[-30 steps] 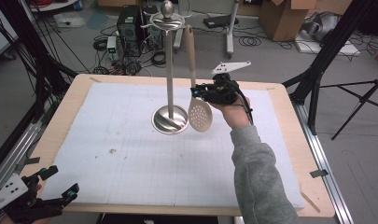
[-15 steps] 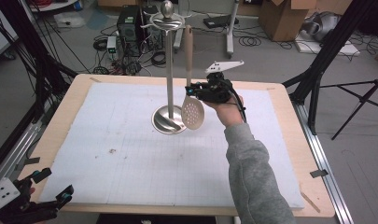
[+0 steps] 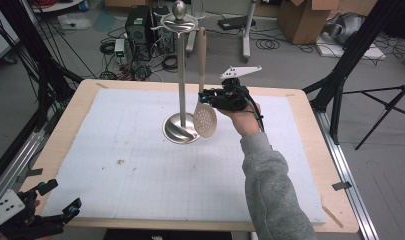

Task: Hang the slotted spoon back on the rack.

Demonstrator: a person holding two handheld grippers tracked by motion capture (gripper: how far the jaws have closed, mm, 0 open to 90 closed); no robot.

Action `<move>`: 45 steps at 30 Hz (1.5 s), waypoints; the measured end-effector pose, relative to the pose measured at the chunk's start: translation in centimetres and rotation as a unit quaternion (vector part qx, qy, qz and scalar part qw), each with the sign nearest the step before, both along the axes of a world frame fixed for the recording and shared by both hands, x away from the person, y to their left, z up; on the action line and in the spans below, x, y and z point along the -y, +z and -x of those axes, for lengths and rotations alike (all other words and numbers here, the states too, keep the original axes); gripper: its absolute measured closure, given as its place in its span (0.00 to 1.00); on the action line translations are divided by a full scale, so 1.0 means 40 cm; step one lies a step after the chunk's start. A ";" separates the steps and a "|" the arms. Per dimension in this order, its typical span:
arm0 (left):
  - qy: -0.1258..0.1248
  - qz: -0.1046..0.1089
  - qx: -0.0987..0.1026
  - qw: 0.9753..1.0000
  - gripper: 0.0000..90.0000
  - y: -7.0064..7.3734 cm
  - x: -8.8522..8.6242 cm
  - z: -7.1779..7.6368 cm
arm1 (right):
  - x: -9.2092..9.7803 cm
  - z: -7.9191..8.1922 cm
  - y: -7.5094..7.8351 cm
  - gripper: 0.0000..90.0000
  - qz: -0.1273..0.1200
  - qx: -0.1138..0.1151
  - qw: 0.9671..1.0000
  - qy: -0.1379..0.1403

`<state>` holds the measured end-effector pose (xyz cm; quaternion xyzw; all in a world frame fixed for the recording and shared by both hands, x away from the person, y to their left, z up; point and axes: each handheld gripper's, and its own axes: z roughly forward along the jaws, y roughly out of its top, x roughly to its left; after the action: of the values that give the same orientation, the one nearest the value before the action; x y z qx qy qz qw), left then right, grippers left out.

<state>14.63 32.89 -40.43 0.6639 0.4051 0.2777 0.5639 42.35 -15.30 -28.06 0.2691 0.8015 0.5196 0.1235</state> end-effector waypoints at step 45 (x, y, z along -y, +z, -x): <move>-0.044 0.018 0.009 0.999 0.03 0.012 0.042 -0.141 | 0.138 0.163 -0.087 0.15 -0.014 0.030 0.997 -0.075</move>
<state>20.28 31.21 -39.94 0.6681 0.3756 0.2516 0.5910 35.83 -20.81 -31.53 0.3143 0.7677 0.5278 0.1824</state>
